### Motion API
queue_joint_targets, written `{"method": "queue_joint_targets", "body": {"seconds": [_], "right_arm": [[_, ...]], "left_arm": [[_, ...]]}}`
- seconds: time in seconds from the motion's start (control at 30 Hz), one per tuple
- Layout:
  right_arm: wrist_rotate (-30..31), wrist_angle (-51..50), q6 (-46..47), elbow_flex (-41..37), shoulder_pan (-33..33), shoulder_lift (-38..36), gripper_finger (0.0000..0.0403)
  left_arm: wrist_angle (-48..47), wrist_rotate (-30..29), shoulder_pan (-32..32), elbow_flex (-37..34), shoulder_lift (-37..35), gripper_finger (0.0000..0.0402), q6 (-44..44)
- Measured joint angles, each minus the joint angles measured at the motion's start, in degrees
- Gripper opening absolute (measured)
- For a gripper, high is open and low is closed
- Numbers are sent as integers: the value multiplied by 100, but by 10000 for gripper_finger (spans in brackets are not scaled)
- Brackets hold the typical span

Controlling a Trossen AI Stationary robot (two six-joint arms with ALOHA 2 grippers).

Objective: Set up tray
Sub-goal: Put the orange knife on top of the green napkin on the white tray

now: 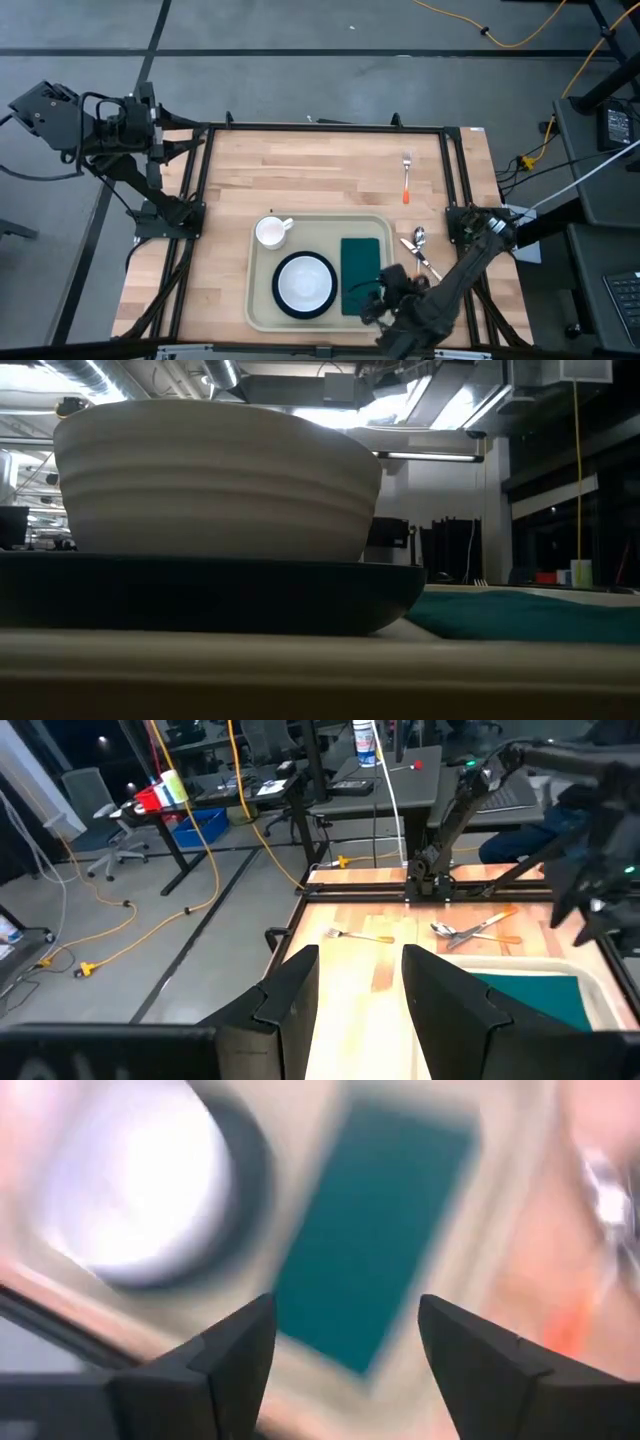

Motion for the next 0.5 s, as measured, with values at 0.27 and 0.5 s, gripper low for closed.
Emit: {"method": "queue_joint_targets", "body": {"seconds": [0.27,0.5], "right_arm": [[2241,-100,-760,-287,-468,-865,219],[4239,-57,-3518,-272,-1175,-1593,198]], "left_arm": [[-2,-64,0,0,22,141,2],[-4,-57,0,0,31,141,0]]}}
